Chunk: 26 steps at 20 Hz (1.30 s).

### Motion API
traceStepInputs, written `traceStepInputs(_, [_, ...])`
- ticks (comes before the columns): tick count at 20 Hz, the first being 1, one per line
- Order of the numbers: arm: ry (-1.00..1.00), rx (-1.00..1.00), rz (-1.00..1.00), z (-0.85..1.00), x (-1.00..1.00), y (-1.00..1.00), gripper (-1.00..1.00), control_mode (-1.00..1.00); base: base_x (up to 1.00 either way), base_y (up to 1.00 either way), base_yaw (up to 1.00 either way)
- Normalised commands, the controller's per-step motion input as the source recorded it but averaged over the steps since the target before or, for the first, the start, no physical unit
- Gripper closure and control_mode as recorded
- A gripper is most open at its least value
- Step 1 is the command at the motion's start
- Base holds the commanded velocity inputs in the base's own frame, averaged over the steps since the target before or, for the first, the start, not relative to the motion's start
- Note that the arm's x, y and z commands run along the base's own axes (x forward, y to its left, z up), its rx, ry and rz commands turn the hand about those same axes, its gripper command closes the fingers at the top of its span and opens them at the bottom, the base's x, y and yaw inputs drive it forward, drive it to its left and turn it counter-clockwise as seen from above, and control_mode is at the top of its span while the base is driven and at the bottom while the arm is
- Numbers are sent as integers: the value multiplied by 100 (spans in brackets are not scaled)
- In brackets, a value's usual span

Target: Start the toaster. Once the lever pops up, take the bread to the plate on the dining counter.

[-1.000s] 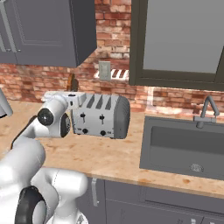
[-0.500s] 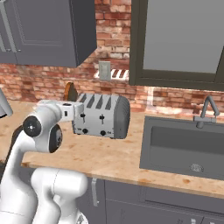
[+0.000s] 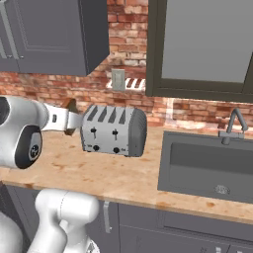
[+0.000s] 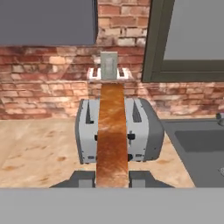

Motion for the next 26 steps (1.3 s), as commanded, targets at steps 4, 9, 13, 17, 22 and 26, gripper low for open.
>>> traceStepInputs(4, [37, 0, -4, 12, -100, -4, 100, -100, 0, 0, 0])
traceStepInputs(9, [25, 0, 0, 0, -77, -2, 100, -100, 0, 0, 0])
traceStepInputs(13, [13, 0, 2, 0, -26, 0, 100, -100, 0, 0, 0])
traceStepInputs(17, [3, 0, 7, 0, 0, 0, 100, -100, 0, 0, 0])
traceStepInputs(22, [0, 0, 3, 0, 0, -1, 100, -100, 0, 0, 0])
traceStepInputs(26, [0, 0, 0, 0, 0, -1, 100, -100, 0, 0, 0])
